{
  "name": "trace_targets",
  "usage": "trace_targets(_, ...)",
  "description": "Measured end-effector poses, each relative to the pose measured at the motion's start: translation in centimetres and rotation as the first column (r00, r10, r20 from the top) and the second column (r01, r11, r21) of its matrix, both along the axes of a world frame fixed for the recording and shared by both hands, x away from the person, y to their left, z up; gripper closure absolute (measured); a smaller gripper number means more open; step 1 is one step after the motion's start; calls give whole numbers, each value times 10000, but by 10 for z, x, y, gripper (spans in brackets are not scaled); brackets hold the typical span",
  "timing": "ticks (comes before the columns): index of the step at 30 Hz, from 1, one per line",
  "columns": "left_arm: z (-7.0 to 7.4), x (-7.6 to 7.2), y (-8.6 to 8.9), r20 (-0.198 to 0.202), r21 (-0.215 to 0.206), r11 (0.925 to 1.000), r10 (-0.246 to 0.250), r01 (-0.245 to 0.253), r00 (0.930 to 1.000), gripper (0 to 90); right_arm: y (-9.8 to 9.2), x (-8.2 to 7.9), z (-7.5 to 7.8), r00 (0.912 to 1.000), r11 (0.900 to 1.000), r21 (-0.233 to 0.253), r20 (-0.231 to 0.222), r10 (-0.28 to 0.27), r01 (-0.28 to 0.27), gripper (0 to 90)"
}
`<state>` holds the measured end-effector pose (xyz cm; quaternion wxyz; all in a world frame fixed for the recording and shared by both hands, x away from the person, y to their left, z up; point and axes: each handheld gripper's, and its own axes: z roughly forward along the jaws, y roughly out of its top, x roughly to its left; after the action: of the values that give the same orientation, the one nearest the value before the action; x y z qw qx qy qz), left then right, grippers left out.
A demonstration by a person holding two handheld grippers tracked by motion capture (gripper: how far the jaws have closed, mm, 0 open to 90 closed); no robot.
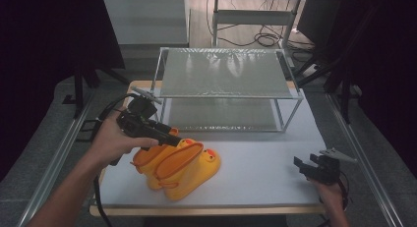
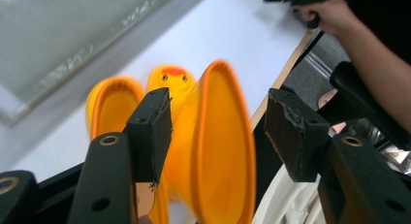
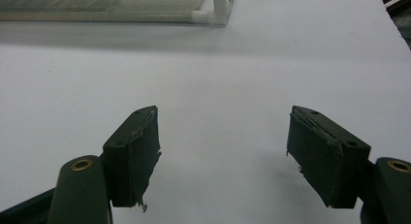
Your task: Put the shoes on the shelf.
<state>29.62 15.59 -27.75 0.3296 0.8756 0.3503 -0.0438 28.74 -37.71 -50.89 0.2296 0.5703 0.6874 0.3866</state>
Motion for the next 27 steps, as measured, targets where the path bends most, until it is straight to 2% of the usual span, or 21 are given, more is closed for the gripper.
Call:
trace_targets(6, -20, 6, 5, -541, 430, 9991, 34, -11, 9985, 398, 0, 1, -2, 10000, 10000, -15, -37, 13, -13, 268)
trace_targets(13, -38, 11, -1, -1012, 813, 9964, -145, 228, 9948, 355, 1, 1, -2, 9999, 10000, -51, -103, 50, -50, 267)
trace_targets(18, -49, 13, -6, -1072, 1351, 9905, -122, 268, 9942, 348, 1, 1, -3, 9999, 10000, -11, -97, 26, -26, 268)
trace_targets(23, -62, 15, -13, -1146, 1649, 9860, -40, 230, 9934, 368, 1, 1, -3, 10000, 10000, -47, -89, 37, -37, 267)
trace_targets(27, -66, 15, -16, -1027, 1720, 9850, 81, 98, 9947, 406, 1, 1, -4, 9999, 10000, -36, -109, 8, -8, 267)
